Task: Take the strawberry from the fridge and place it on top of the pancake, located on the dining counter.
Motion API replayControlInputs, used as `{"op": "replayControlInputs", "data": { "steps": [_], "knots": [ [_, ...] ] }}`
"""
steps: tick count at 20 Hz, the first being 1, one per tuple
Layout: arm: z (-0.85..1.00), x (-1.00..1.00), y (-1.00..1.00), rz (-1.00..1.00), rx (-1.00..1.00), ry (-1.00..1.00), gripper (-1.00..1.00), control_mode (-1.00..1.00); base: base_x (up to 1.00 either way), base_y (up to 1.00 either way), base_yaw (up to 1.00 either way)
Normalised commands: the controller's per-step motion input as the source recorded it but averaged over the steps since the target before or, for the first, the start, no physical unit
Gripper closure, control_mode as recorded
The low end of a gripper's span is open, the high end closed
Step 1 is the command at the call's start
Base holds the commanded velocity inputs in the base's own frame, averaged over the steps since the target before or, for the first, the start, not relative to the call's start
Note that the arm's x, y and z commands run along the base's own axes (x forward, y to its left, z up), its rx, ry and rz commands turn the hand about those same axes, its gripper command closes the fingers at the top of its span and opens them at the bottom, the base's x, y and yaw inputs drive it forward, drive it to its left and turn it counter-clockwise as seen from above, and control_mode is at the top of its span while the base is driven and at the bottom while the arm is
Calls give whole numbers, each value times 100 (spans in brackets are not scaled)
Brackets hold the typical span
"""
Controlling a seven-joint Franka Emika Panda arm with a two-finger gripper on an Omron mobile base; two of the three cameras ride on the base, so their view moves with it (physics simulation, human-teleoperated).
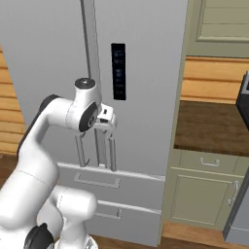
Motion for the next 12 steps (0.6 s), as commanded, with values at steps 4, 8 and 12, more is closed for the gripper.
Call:
{"op": "replayControlInputs", "data": {
  "steps": [4,8,12],
  "knots": [
    [-78,100,0,-19,-20,-7,-100,-100,0,0,0],
    [-55,97,-4,-15,-8,0,-100,-100,0,0,0],
    [-34,53,-20,-2,0,0,-100,-100,0,0,0]
  ]
}}
